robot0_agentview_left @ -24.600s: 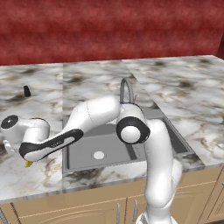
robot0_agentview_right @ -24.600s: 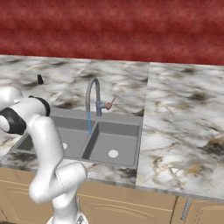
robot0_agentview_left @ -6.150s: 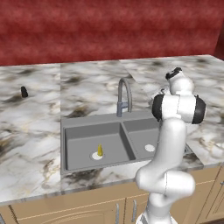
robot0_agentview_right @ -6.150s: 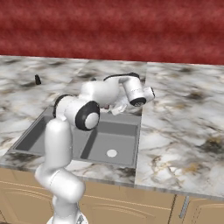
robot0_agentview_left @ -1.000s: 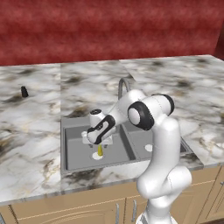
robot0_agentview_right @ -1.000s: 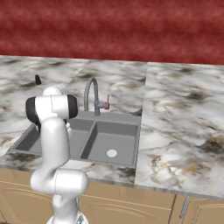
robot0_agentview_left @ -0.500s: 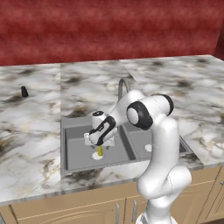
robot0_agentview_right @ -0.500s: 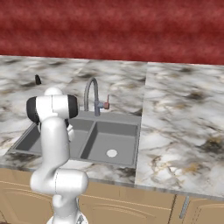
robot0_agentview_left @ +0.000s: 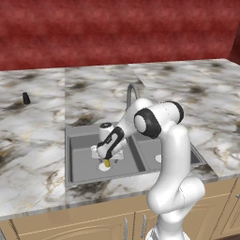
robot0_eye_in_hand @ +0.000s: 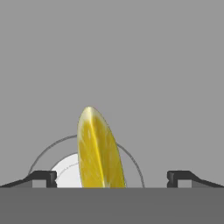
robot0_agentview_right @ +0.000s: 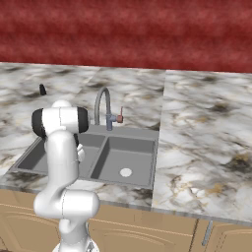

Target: Turn on the sink faucet. Then move the lemon wedge from the counter to the sink. Turn off the sink. Move the vegetable from the sink to the pot next to the stove. Finally move the pot to the front left burner.

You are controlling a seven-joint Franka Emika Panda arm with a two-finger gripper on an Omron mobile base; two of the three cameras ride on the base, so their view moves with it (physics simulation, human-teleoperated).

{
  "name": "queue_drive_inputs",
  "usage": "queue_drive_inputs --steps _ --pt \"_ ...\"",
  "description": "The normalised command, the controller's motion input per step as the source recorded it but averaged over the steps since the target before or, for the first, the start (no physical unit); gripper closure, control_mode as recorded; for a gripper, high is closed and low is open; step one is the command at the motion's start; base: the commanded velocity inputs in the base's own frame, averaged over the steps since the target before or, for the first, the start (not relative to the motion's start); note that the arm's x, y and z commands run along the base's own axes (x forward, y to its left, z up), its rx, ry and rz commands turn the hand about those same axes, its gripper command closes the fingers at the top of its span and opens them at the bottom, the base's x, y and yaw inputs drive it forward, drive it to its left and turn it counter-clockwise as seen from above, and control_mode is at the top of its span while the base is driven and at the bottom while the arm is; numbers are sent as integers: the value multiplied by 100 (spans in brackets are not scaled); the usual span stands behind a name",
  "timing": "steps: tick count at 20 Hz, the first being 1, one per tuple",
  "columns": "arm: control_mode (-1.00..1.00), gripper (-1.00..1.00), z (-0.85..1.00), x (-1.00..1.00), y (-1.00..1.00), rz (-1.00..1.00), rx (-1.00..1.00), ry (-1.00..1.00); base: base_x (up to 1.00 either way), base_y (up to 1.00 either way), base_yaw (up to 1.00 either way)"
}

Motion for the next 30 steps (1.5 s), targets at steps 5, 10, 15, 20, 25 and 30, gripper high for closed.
queue_drive_inputs --steps 5,10,15,20,25,30 --pt "-100 -100 -26 0 0 0 0 0 0 0 0" --pt "-100 100 -37 0 0 0 0 0 0 0 0" --pt "-100 100 -43 0 3 0 0 0 0 0 0" --pt "-100 100 -11 1 0 0 0 1 0 0 0" --pt "-100 100 10 0 0 0 1 -4 0 0 0" --pt "-100 100 64 -20 -3 0 0 -14 0 0 0"
